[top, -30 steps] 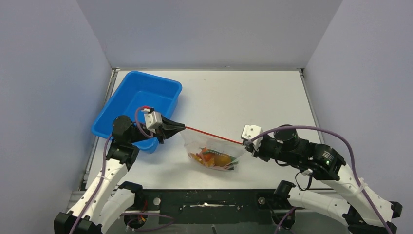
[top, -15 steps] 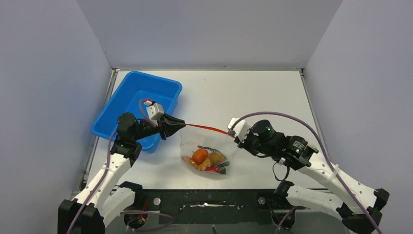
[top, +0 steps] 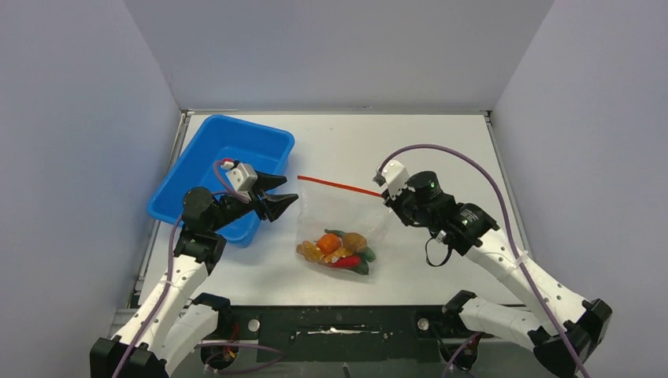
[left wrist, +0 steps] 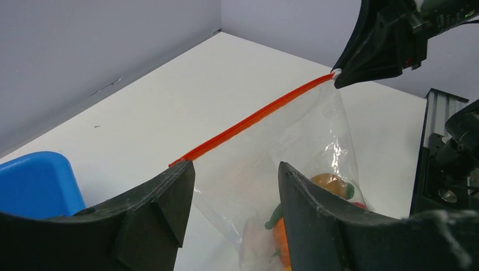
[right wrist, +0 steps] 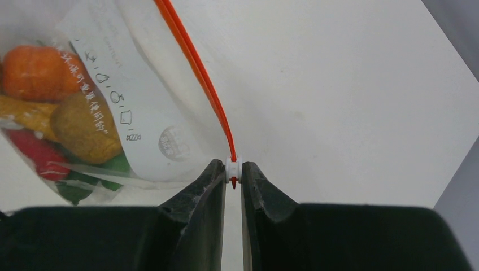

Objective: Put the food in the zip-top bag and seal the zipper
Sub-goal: Zip the zipper food storage bag at the center of the board, then place the zipper food storage bag at the center of the board.

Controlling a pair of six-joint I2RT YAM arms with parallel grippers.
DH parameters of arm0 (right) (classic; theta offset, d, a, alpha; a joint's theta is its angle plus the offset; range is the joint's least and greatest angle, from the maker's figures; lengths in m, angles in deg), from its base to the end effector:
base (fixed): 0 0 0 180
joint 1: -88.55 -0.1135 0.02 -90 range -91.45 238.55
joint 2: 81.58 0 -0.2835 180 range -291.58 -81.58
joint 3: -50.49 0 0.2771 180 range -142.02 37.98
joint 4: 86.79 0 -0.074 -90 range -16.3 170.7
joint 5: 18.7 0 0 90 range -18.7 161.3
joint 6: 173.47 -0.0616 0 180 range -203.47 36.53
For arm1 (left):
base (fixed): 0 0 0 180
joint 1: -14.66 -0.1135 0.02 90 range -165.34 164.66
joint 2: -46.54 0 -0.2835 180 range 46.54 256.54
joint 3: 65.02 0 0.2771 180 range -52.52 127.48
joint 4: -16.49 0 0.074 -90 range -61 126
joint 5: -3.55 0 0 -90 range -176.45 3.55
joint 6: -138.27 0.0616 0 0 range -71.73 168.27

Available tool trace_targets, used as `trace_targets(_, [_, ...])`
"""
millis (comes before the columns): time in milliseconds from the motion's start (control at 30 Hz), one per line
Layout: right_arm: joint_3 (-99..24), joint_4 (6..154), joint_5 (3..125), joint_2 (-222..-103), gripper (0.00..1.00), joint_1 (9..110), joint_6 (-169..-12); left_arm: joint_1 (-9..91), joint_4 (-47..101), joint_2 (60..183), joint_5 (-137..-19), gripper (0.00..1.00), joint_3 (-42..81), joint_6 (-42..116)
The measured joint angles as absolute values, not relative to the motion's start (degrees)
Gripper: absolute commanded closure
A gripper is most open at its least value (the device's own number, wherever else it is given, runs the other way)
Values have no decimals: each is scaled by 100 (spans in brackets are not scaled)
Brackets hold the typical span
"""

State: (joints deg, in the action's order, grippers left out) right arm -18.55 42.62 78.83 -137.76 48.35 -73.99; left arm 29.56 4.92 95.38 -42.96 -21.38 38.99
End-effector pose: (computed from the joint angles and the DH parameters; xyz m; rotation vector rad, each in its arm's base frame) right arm 0.1879 0.1482 0.3280 -0.8697 2.0498 0.1480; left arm 0.2088 -0.0994 0.3150 0.7025 1.3882 -0.8869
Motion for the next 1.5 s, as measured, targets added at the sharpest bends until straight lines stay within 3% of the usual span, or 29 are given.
trace_targets(267, [-1881,4609,7815,-14412,97,5925,-7592,2956,892,9383,-4882,31,-2075,3912])
trace_targets(533, [-2080,5108,7822,-14945,93,6437,-8059,2956,1253,9396,-5671,29,-2062,3362])
trace_targets(700, [-2082,5322,7852,-15221,77,6649,-8326,2954,1692,9479,-6119,28,-1887,3082])
trace_targets(900, [-2085,5488,7990,-15223,48,6826,-8593,2954,2046,9507,-6491,27,-1670,3040])
trace_targets(1300, [-2087,5510,7903,-14539,2,6828,-8975,2956,2308,9516,-7579,25,-1644,2581])
trace_targets(1500, [-2120,5481,7835,-14095,2,6828,-9404,2954,2429,9483,-7732,25,-1533,2509])
